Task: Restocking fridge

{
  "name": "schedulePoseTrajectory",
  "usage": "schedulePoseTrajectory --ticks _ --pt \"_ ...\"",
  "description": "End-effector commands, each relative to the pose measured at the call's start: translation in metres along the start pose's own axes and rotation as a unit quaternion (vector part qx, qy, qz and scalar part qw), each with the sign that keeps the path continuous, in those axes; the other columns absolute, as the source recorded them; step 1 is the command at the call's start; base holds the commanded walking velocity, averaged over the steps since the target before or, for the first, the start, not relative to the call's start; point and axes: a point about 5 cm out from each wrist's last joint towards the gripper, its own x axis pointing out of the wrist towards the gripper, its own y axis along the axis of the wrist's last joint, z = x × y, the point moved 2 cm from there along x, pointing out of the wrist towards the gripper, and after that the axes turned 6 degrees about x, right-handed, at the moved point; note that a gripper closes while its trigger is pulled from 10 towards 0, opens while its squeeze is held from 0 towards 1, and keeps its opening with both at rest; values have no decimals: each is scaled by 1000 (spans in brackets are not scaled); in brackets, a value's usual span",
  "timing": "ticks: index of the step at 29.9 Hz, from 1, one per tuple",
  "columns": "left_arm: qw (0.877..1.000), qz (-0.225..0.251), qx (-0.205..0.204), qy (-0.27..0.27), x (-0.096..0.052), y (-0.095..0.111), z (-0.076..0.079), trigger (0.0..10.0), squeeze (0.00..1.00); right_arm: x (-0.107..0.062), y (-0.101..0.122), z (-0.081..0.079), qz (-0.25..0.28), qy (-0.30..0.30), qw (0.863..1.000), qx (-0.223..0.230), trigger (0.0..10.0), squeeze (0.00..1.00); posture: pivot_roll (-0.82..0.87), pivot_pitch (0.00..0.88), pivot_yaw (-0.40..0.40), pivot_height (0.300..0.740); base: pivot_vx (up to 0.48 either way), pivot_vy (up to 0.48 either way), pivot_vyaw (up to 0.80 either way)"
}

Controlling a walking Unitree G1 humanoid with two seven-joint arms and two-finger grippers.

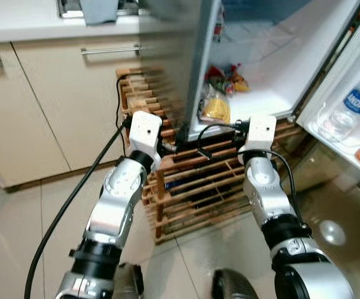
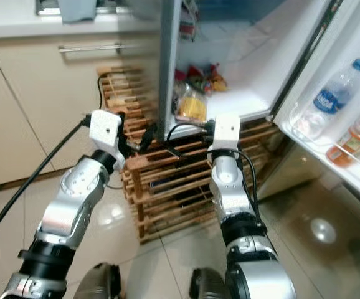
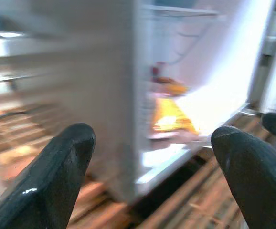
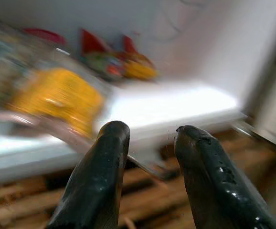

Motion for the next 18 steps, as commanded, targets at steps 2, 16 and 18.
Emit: schedulePoseTrajectory --ticks 2,16,18 --pt "1000 11 9 2 8 7 0 10000 0 -1 5 4 8 -3 1000 -6 10000 0 -55 0 -31 675 319 -317 0" --pt "996 -51 -13 68 6 -17 -26 10000 0 -30 -22 -5 -14 44 999 -23 10000 0 -21 0 2 675 0 0 -305" --pt "996 -59 -20 68 9 -21 -25 10000 0 -29 -21 -5 -14 40 999 -20 10000 0 -34 0 8 675 0 0 0"
